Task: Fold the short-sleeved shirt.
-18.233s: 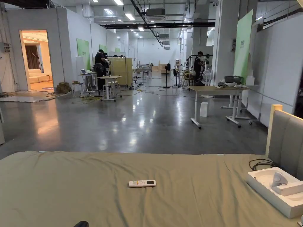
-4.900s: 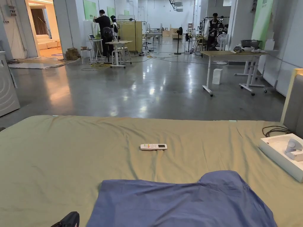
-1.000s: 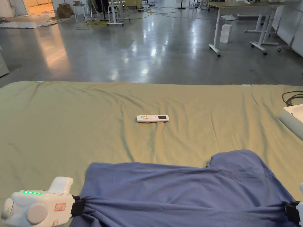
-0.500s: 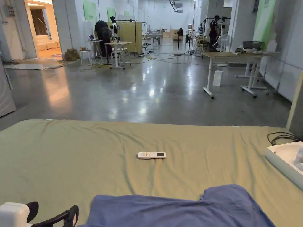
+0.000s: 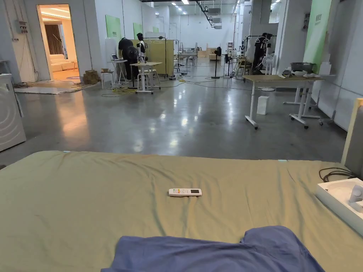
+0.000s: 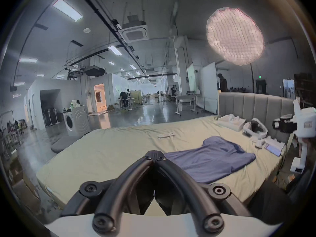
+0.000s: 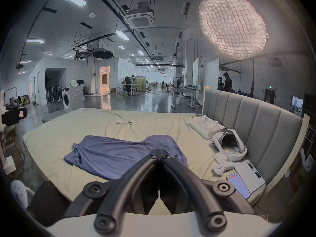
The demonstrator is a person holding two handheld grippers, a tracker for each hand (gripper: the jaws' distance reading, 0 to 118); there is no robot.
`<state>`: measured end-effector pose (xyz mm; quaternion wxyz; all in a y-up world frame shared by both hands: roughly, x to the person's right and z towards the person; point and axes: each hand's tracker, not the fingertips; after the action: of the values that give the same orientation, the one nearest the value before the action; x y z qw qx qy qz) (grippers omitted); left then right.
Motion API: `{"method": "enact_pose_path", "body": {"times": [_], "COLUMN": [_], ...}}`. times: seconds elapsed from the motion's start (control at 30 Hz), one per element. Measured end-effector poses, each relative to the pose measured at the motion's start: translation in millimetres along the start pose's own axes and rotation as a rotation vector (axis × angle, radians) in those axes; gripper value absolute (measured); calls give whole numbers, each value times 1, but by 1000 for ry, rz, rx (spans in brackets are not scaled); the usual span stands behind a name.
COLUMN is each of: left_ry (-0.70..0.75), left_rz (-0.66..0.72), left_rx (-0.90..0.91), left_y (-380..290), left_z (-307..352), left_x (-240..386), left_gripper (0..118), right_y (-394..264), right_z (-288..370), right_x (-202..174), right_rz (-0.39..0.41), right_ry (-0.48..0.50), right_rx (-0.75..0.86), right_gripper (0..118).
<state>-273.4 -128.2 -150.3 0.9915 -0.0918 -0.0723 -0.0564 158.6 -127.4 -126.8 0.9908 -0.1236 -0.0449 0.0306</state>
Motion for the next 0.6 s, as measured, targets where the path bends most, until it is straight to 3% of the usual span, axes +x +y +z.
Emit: {"method": "enact_pose_path", "body": {"times": [0.2, 0.37, 0.4, 0.43, 0.47, 0.5, 0.6], "left_ry": [-21, -73, -81, -71, -75, -77, -114], "left_rz": [57, 126, 150, 158, 167, 183, 219], "left_rx": [-30, -194, -226, -265, -310, -353, -484], "left_y": [-12, -46, -56, -66, -79, -92, -123], "left_z": [-19, -70, -85, -98, -114, -131, -172], "left_x": [-6, -31, -40, -46, -53, -61, -74], "left_gripper": [1, 3, 9, 25, 54, 67, 67], "right_y": [-4, -14, -16, -18, -21, -24, -32], "right_z": [-7, -16, -18, -19, -22, -26, -33], "right_x": [4, 10, 9, 8, 8, 9, 9], "right_rz": [-11, -41, -38, -36, -34, -34, -28], "right_ry": [18, 46, 45, 46, 50, 54, 51], "right_rx": [-4, -40, -56, -64, -77, -98, -142], "right_gripper": [0, 0, 0, 0, 0, 0, 0]}}
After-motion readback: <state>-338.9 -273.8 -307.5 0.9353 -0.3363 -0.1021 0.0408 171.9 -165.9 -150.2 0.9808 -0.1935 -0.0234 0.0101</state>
